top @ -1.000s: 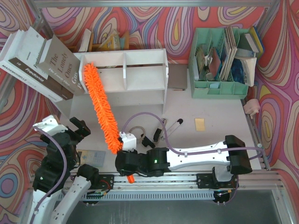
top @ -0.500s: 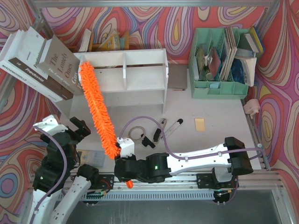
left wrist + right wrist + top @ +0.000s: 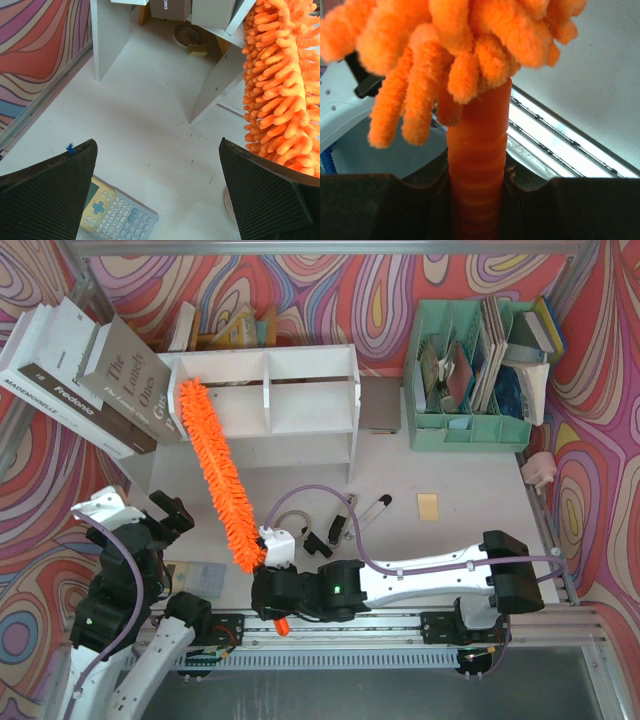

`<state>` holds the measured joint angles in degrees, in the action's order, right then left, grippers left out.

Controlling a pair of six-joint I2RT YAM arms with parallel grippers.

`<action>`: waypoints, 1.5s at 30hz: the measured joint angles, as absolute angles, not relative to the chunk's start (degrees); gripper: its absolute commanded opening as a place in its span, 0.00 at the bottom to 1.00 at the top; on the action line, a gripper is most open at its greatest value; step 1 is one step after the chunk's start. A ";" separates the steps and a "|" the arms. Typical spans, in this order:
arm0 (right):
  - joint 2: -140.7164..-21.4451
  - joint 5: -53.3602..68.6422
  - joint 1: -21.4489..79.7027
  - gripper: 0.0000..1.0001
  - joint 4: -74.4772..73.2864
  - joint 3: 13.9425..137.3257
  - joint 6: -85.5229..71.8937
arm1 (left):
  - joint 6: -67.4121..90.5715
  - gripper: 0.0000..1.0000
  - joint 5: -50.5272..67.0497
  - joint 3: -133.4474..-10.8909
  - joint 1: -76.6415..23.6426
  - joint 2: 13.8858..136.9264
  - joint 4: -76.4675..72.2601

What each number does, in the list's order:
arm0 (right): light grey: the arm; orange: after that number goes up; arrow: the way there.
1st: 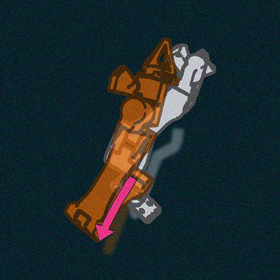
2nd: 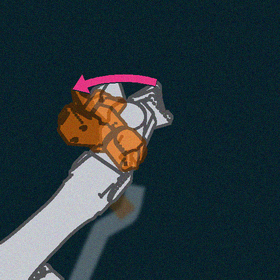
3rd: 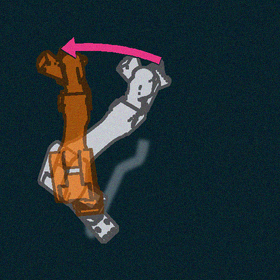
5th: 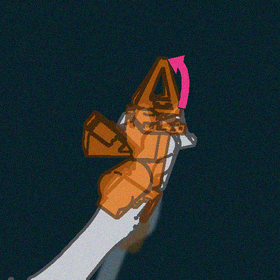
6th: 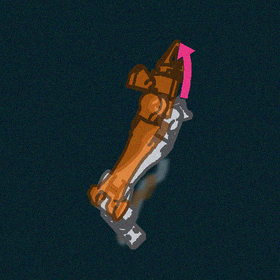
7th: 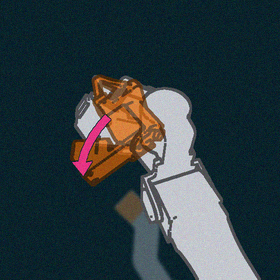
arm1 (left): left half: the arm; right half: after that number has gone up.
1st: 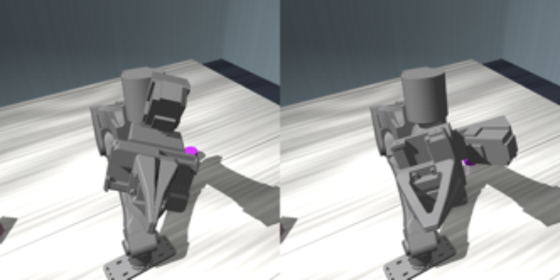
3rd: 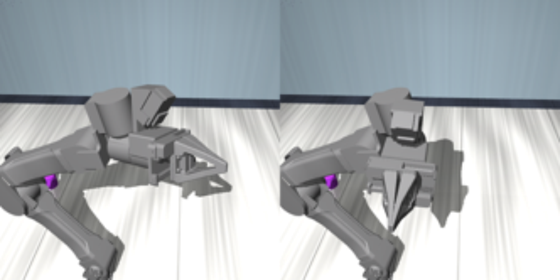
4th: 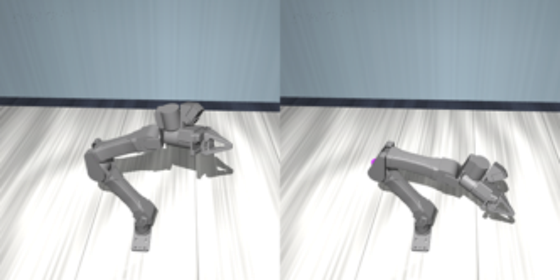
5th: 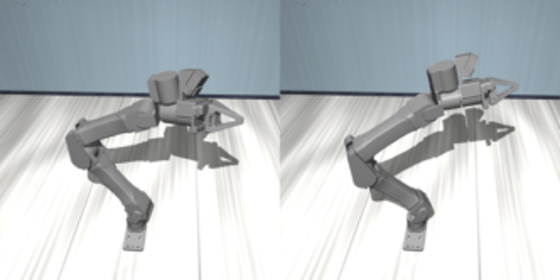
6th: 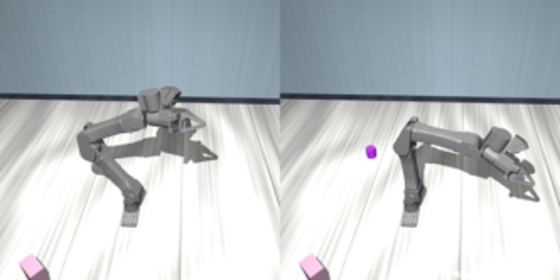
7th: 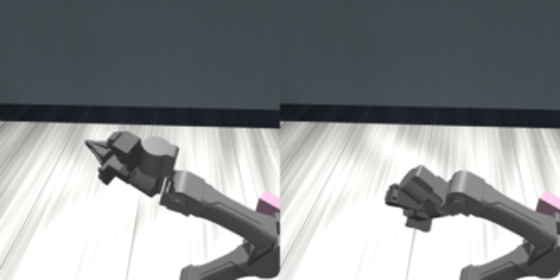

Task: Dust the bookshelf with a duster

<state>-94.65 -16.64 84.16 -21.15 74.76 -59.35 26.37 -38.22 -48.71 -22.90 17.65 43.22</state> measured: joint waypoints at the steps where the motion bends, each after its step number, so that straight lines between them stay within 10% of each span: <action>1: -94.32 -17.04 84.44 0.00 -21.02 74.76 -59.20 | 26.37 0.98 -38.22 -48.71 -22.90 17.65 43.22; 45: -91.48 -20.38 84.29 0.00 -23.90 74.78 -64.12 | 26.39 0.98 -38.22 -48.77 -23.03 17.96 43.24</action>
